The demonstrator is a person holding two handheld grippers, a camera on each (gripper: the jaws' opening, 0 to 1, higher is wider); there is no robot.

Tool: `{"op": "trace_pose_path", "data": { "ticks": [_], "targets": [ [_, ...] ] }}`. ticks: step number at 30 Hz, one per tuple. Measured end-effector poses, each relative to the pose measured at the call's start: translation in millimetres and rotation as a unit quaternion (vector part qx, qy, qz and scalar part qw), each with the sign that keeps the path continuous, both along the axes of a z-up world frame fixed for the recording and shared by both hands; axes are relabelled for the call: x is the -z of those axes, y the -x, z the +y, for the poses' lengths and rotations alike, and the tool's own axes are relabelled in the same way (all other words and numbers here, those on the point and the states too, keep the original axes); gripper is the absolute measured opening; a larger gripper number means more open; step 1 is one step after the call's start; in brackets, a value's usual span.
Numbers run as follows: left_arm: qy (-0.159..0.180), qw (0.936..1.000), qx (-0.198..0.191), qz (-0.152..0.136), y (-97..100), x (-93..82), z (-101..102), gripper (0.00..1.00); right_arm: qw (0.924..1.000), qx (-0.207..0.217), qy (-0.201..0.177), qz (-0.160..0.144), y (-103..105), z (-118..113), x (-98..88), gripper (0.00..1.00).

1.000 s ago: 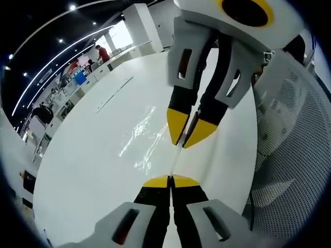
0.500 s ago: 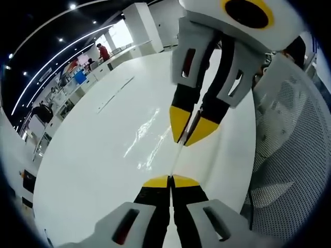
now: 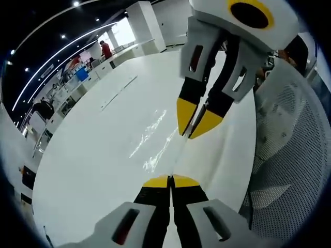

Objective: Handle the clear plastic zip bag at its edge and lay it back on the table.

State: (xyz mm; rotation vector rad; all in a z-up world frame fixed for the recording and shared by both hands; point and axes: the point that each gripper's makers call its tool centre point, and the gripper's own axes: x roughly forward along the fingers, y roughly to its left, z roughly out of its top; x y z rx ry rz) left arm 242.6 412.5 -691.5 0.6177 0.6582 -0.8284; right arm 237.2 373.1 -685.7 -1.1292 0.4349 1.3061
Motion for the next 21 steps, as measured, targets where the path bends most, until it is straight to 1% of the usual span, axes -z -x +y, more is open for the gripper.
{"op": "trace_pose_path", "data": {
  "ticks": [4, 8, 14, 17, 21],
  "targets": [
    [-0.001, 1.0000, 0.000, 0.000, -0.1, 0.3, -1.2, 0.00, 1.0000, -0.001, 0.002, 0.000, 1.2, -1.6, -0.6, 0.00],
    [0.001, 1.0000, -0.004, -0.001, 1.2, -4.9, -2.1, 0.00, 1.0000, 0.004, 0.000, 0.000, 0.7, -3.2, -2.8, 0.00],
    [-0.001, 1.0000, -0.006, -0.003, 4.7, -6.6, -2.9, 0.00, 1.0000, 0.009, 0.000, -0.003, 2.4, -6.5, -3.4, 0.00],
    [-0.003, 0.9999, -0.009, -0.006, 3.5, -5.7, -2.3, 0.00, 0.9999, 0.013, -0.002, -0.003, 2.8, -8.0, -2.3, 0.00],
    [-0.004, 0.9999, -0.008, -0.009, 5.3, -6.1, -3.7, 0.00, 0.9999, 0.012, -0.001, -0.010, 1.9, -9.0, -3.3, 0.00]
  ]
}}
